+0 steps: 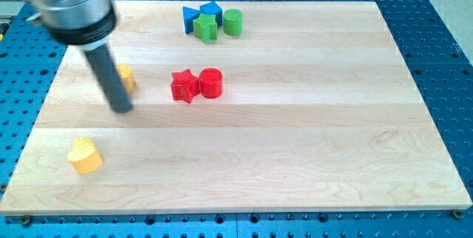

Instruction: Move the hexagon into the green and blue blocks

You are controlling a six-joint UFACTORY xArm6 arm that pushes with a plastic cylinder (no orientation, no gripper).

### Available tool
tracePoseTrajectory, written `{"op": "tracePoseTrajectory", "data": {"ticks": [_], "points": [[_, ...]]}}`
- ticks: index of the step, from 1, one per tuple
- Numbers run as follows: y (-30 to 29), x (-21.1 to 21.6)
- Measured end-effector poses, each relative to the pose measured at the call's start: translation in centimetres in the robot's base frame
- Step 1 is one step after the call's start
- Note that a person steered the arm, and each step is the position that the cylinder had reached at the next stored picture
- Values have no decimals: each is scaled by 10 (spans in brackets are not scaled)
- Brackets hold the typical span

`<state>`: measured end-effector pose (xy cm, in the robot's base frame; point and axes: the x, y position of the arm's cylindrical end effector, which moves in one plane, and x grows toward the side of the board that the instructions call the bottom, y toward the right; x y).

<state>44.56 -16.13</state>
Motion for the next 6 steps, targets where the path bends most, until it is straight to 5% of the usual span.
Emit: {"op": "tracePoseTrajectory", "data": {"ticks": [1,2,6], "points": [[14,-40],[12,22],[-27,21]]}}
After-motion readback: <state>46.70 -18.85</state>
